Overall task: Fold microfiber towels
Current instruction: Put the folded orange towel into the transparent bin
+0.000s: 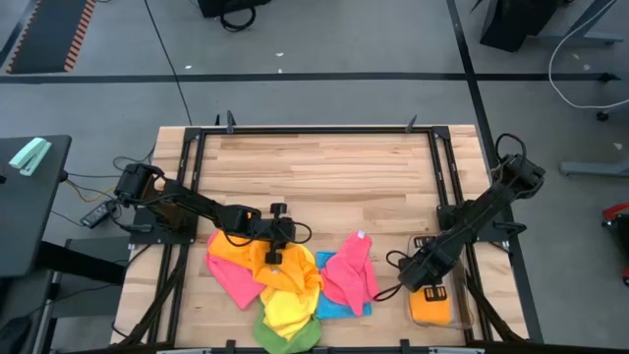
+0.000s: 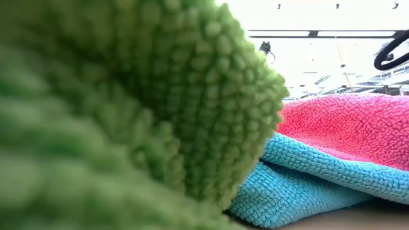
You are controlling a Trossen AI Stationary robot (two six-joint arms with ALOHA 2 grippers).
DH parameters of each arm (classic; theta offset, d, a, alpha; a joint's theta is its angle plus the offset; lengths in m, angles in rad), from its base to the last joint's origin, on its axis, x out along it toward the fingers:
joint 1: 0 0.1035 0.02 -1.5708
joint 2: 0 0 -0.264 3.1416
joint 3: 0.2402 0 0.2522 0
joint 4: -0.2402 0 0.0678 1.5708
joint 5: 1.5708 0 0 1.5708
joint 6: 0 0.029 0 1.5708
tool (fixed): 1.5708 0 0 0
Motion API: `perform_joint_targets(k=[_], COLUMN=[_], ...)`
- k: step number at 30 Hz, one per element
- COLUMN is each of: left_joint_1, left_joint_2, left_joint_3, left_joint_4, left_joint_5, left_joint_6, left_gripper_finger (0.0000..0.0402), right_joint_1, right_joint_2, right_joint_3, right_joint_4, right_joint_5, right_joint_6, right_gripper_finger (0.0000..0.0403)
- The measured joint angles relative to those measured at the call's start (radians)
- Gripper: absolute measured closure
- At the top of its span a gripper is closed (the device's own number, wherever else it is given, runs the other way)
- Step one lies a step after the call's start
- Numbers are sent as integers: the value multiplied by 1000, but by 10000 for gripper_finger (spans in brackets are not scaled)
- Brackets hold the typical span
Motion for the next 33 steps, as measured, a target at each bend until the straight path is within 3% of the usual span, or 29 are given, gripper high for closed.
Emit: perform_joint_targets(k=[12,19,30,33], left_joint_1=[0,0,0,0], left_joint_2=[0,0,0,0], left_joint_3=[0,0,0,0], left_joint_4=[0,-8,-8,-8], left_joint_5=[0,0,0,0], left_joint_6=[3,3,-3,-3], left_gripper_finger=[294,294,294,294], right_joint_1=[35,47,47,48], right_joint_2=[0,0,0,0], right_joint_3=[-56,-57,-57,-57], right_joint_4=[234,334,175,132], right_joint_5=[-6,-85,-60,4], right_joint_6=[31,72,99,101], right_gripper_finger=[318,338,358,358])
